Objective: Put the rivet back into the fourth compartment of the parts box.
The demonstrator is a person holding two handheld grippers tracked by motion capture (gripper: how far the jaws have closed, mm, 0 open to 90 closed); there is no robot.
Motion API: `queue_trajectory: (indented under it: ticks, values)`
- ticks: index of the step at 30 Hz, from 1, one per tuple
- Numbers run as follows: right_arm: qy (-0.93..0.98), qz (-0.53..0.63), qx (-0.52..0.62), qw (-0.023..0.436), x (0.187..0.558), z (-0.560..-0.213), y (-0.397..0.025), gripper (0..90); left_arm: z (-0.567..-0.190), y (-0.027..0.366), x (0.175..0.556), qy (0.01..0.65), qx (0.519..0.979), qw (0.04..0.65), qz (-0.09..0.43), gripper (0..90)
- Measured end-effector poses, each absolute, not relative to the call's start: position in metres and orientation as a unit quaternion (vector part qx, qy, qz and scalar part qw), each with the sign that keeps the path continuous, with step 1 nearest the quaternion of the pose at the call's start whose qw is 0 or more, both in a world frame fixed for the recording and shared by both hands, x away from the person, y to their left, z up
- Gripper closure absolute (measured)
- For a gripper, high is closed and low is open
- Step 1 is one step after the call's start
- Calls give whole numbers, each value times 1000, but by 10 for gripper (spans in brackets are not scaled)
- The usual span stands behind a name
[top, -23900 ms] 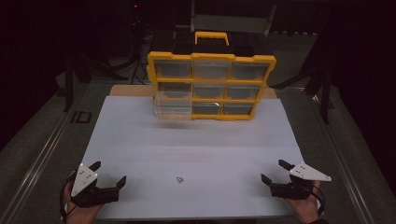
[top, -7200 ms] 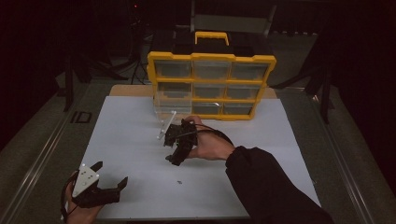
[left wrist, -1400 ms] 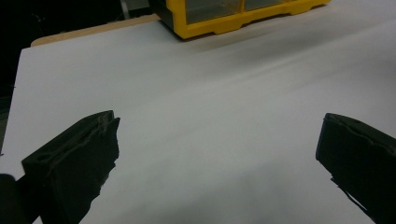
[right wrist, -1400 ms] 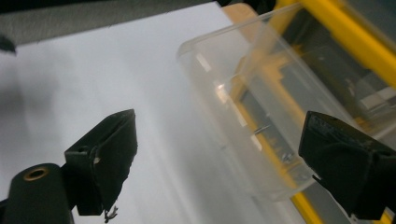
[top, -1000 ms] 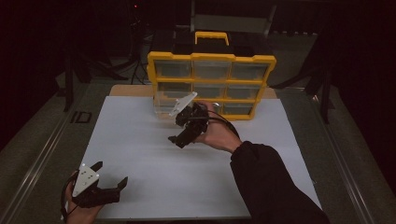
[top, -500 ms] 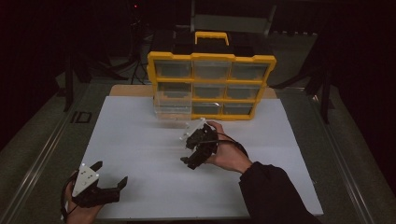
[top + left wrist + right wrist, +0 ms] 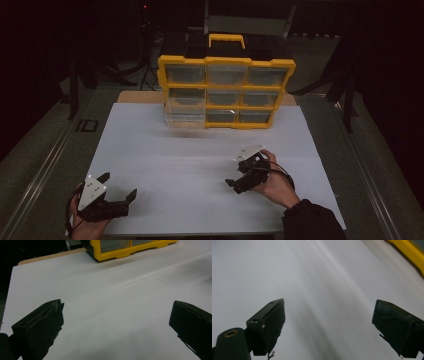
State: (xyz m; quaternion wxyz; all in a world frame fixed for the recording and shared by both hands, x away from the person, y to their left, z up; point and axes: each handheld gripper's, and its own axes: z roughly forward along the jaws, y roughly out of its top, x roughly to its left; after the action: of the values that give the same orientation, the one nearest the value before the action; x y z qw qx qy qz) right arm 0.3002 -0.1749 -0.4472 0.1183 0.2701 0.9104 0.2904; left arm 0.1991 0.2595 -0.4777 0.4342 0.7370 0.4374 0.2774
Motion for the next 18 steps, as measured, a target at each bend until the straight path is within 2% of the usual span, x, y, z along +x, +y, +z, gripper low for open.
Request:
queue_trajectory:
  ticks: [9, 18]
  values:
    - [885, 310, 317, 143, 280, -452, -216, 117, -478, 260, 199, 439, 735, 434, 278, 0]
    - [833, 385, 359, 171, 257, -469, -257, 111, -478, 260, 199, 440, 735, 433, 280, 0]
